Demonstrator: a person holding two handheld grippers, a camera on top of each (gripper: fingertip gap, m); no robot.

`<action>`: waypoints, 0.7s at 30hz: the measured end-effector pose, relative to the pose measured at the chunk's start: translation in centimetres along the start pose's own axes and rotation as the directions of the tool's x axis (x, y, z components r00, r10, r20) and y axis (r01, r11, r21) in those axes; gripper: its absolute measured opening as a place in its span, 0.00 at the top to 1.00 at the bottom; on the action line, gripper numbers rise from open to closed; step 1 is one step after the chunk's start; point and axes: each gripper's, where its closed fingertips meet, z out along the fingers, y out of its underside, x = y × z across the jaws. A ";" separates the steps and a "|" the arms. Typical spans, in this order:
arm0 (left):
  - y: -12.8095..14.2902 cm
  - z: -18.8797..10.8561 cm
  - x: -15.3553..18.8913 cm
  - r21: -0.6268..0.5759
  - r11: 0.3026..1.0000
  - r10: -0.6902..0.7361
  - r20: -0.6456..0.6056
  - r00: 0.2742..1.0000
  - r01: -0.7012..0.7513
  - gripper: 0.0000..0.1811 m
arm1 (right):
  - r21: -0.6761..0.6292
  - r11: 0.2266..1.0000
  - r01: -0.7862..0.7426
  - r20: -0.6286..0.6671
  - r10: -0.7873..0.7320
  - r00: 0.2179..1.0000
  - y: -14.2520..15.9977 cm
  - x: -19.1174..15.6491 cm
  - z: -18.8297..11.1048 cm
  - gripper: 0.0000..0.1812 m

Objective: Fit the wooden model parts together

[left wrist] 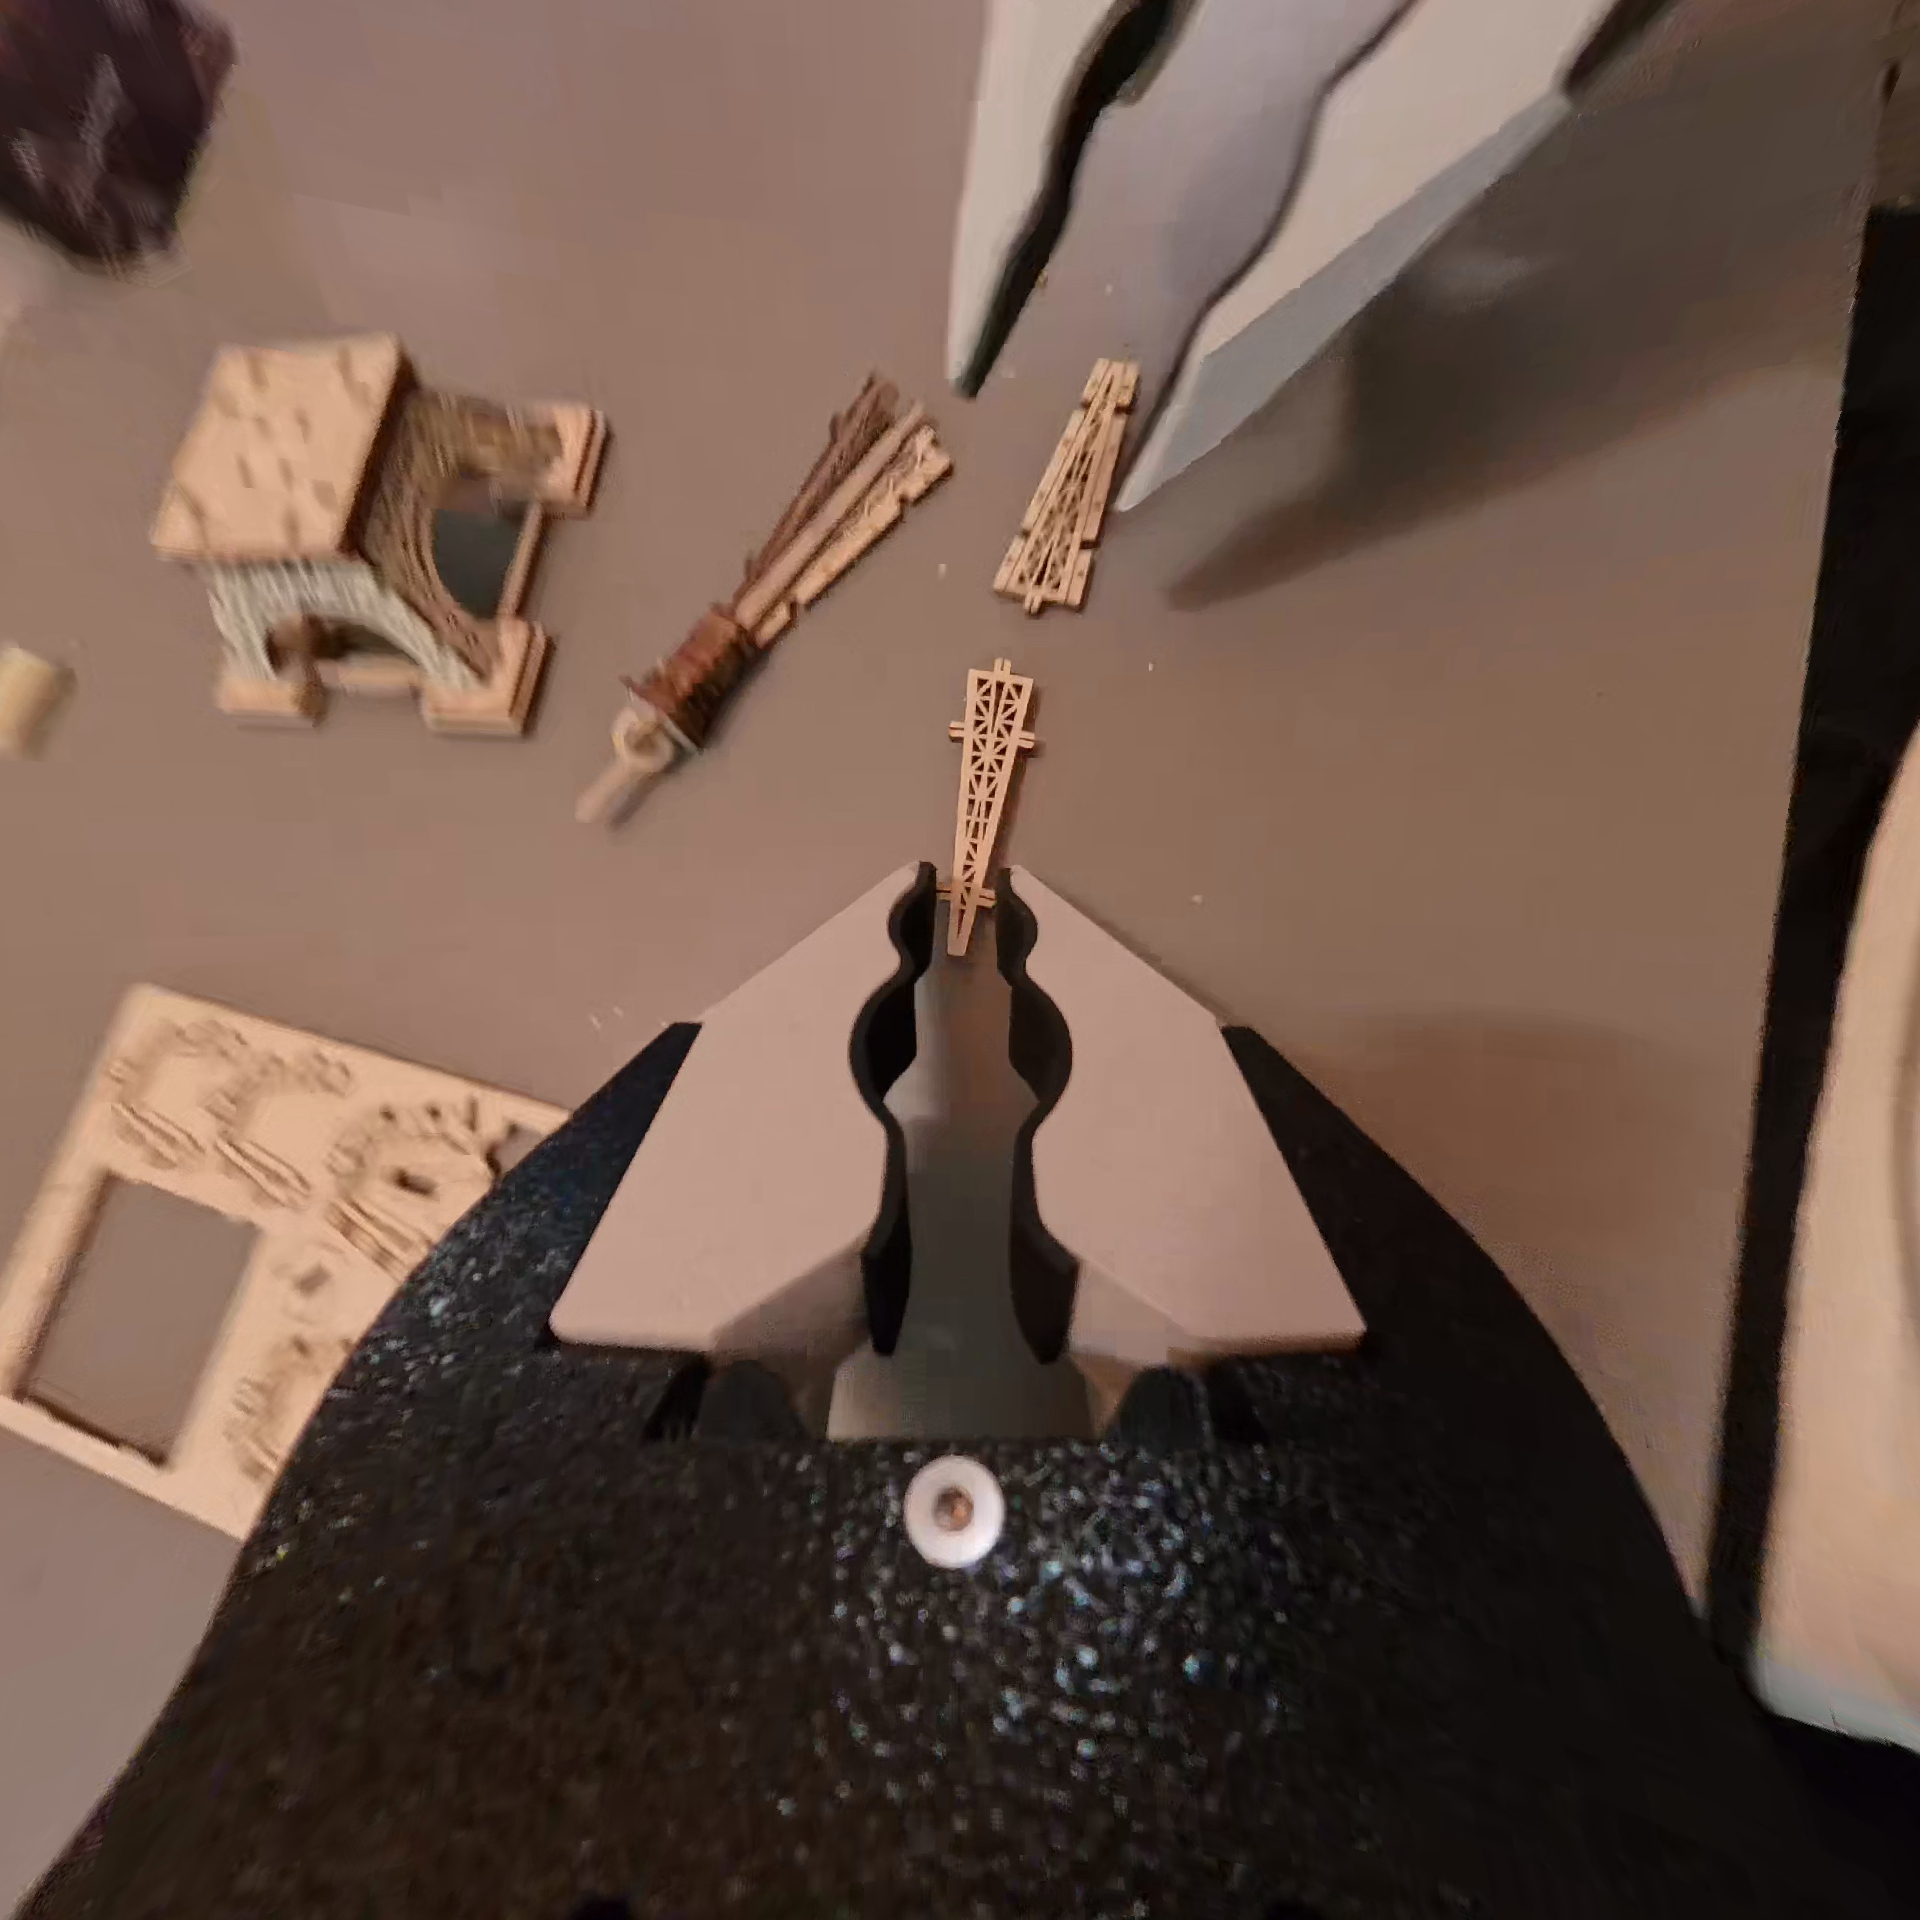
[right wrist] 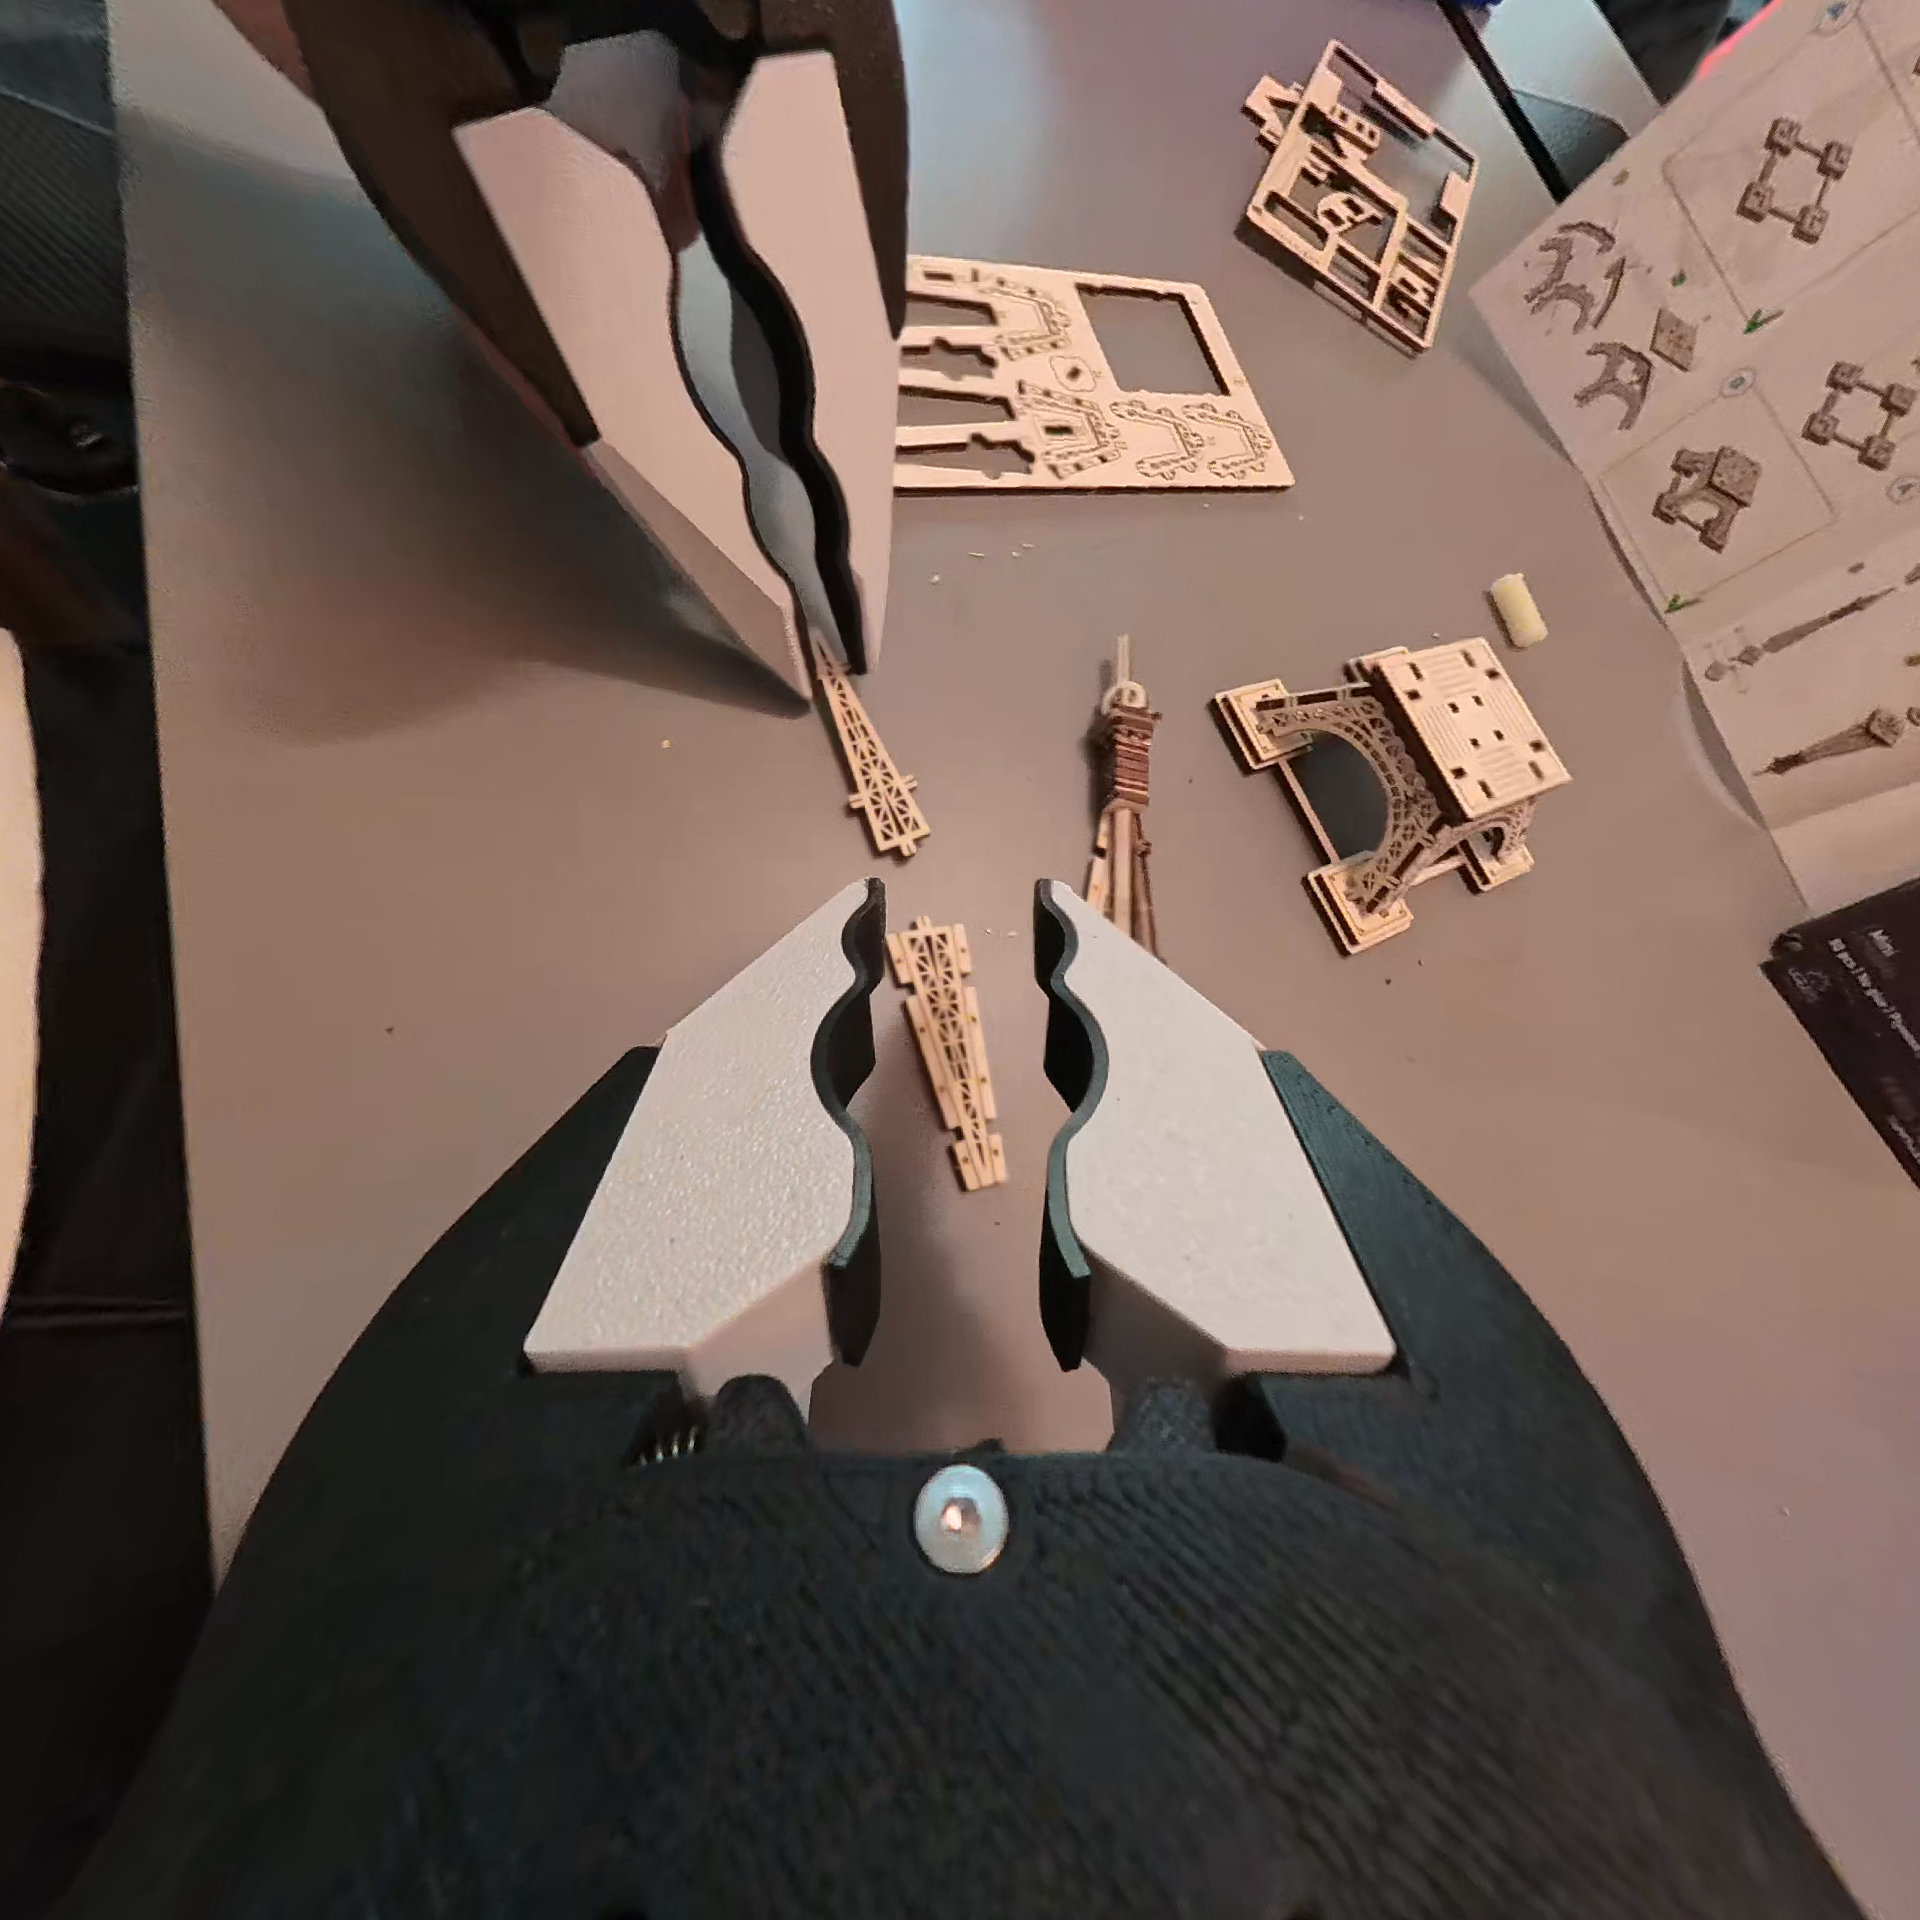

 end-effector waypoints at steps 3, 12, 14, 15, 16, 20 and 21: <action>-2.1 0.1 -0.3 0.095 0.975 0.197 0.067 0.978 -0.203 0.95 | -0.008 0.999 -0.047 0.000 0.047 0.999 0.4 0.9 -0.2 0.83; -7.0 -0.2 -2.0 0.199 0.745 0.548 0.363 0.754 -0.637 0.95 | 0.092 0.981 -0.170 0.096 0.161 0.982 -0.5 2.6 -0.7 0.92; -7.3 0.0 -2.1 0.211 0.723 0.567 0.364 0.739 -0.658 0.95 | 0.084 0.983 -0.164 0.112 0.155 0.982 -0.2 2.8 -0.7 0.94; -7.3 0.0 -2.2 0.215 0.712 0.578 0.362 0.732 -0.668 0.95 | 0.083 0.984 -0.157 0.124 0.146 0.982 -0.1 2.7 -0.7 0.95; -7.3 0.1 -2.2 0.210 0.706 0.587 0.359 0.725 -0.676 0.95 | 0.086 0.985 -0.152 0.133 0.140 0.981 -0.1 2.6 -0.7 0.95; -7.3 0.5 -2.5 0.188 0.683 0.622 0.358 0.697 -0.706 0.95 | 0.117 0.981 -0.157 0.124 0.143 0.982 0.0 2.9 -0.8 0.93; -7.4 0.6 -2.4 0.187 0.675 0.630 0.359 0.689 -0.714 0.95 | 0.128 0.978 -0.162 0.109 0.148 0.983 0.0 3.1 -0.8 0.92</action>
